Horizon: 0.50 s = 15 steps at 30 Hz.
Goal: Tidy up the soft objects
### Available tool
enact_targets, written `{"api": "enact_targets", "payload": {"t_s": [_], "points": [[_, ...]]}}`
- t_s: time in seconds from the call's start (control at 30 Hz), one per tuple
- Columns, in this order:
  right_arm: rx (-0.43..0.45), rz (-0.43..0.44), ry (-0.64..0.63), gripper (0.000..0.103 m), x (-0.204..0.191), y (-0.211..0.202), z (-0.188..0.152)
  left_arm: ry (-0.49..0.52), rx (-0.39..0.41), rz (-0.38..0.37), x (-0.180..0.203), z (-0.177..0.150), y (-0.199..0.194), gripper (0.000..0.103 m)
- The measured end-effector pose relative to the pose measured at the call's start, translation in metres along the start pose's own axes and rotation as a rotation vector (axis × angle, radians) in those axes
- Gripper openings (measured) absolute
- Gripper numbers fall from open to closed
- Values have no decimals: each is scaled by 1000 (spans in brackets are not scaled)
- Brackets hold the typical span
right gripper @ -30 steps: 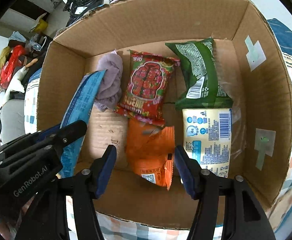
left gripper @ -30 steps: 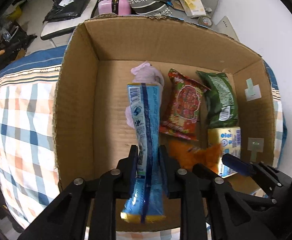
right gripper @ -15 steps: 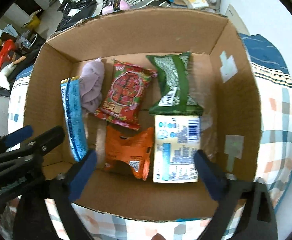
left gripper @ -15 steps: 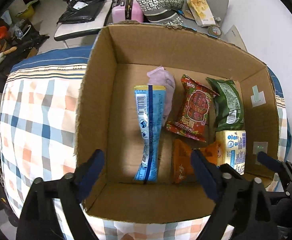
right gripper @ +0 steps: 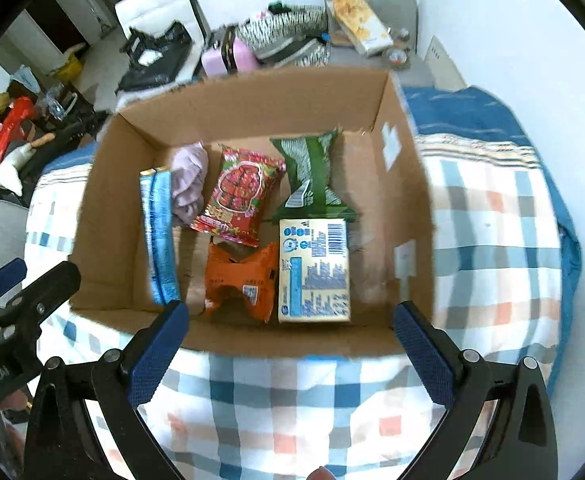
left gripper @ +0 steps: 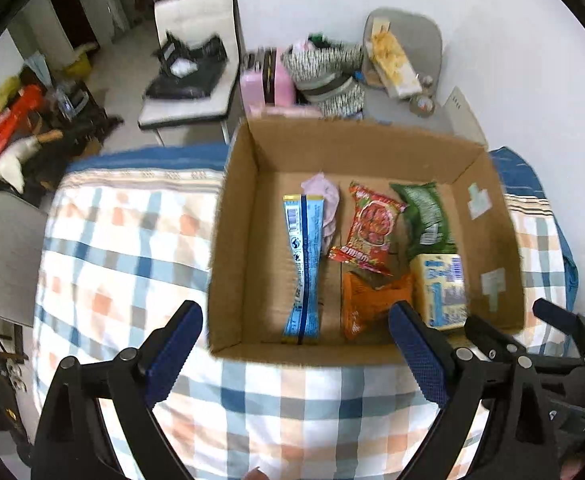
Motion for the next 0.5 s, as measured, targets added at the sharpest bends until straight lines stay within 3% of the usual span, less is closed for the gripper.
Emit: {"api": "enact_targets", "payload": {"t_s": [0.27,0.5], "points": [[194,-15,-45,103,-1,-115,-40,-18,187,3,4,-33,-111,95],[331,-8,-76,103,-1,-207,-80,-27,271,9,4,-58,-186,95]]}}
Point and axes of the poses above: each gripper's, at about its wrist camera, not at the fingertips, and y roughly the way its jaws point, x to its right, z to its top, the point moved 1 cm from there along y, roughly the way its jaws point, and after that the axes turned 6 degrees about -y, right-handed, at the moved point
